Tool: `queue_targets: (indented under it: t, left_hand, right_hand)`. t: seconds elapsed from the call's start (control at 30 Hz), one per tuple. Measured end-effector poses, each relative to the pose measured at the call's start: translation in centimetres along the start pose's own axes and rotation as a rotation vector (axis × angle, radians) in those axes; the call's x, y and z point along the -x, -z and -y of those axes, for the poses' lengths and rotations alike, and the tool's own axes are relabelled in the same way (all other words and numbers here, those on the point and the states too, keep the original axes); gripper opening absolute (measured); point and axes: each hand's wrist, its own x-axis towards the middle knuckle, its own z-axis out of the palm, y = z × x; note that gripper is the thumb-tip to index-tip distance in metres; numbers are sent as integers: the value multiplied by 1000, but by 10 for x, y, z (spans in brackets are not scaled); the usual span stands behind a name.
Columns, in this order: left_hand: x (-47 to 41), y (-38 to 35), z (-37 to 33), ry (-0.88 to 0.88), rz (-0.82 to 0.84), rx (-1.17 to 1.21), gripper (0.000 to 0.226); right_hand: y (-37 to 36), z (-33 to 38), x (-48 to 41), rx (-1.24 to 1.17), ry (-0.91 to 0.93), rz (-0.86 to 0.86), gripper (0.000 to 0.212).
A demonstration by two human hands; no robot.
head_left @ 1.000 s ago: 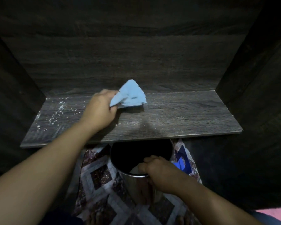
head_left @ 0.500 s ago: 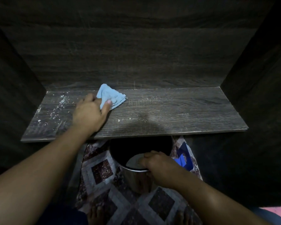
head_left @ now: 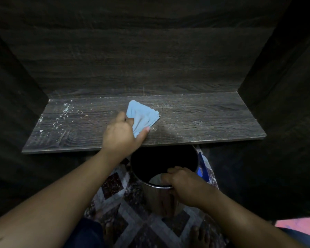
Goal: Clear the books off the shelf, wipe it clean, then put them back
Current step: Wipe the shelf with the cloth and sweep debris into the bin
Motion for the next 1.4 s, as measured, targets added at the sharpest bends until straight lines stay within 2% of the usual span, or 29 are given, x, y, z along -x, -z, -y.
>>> queue_targets:
  t: [0.27,0.57,0.73,0.9,1.1,1.23,1.3,1.4]
  left_hand:
    - [-12,-2,-21,-41,79,5,39]
    - [-21,-8,-33,-58,151,93,41]
    - [-19,-7,-39,-144,200,171,44]
    - [-18,-2,-43,-243,261,283,14]
    - [-11,2,-43,-295,391,274,22]
    - [8,1,-36,-422,504,215,27]
    - [15,3,-29,-368,485,308,33]
    - [2,21,-22,-232,255,440,42]
  right_hand:
    - [2,-9,6,4,-21,1,28]
    - [5,-7,6,6,-21,2,32]
    - [7,-2,9,14,-9,24,32]
    - [12,1,13,22,0,4,31]
    - [18,9,28,35,24,6,31]
    - [23,17,34,49,50,27,36]
    - [24,20,35,59,61,33,34]
    - [27,22,33,54,65,28,32]
